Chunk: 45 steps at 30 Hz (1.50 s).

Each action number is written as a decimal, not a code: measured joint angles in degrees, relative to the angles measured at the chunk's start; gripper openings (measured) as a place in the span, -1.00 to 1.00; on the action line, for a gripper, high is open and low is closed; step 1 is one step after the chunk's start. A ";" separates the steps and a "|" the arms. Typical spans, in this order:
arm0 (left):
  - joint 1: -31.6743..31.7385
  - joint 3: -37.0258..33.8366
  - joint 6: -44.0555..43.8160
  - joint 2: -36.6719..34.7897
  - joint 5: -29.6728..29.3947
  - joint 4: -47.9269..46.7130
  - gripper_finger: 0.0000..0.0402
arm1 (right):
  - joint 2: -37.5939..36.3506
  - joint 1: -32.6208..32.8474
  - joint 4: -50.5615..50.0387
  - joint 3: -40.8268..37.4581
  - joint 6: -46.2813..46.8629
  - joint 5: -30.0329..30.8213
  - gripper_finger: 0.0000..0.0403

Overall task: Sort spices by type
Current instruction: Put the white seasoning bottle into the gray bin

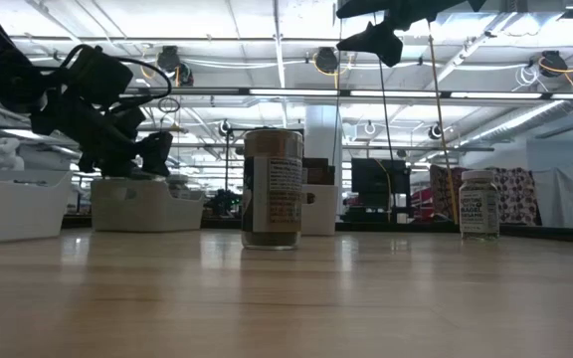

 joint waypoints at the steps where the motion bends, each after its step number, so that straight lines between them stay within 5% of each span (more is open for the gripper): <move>1: 0.00 0.00 -0.02 0.00 0.02 0.00 0.32 | -0.01 0.00 0.00 0.02 0.00 0.00 0.35; 14: 0.00 7.19 3.93 -6.21 1.53 -3.58 0.33 | 0.00 0.00 -2.02 0.00 -0.22 -0.26 0.35; 22: 2.37 27.96 -12.08 -7.24 2.58 -47.55 0.33 | 0.00 0.00 -3.19 0.00 -0.44 -0.26 0.35; 27: 6.23 40.82 -16.96 -3.08 13.86 -68.54 0.33 | 0.00 0.01 -3.07 0.00 -1.83 -0.26 0.35; 32: 8.68 46.81 -17.18 1.54 25.07 -71.88 0.33 | 0.00 0.01 -2.99 0.00 -2.56 -0.26 0.35; 45: 9.21 48.28 -16.98 12.09 28.55 -80.23 0.33 | 0.00 0.02 -3.96 0.00 -2.12 -0.50 0.35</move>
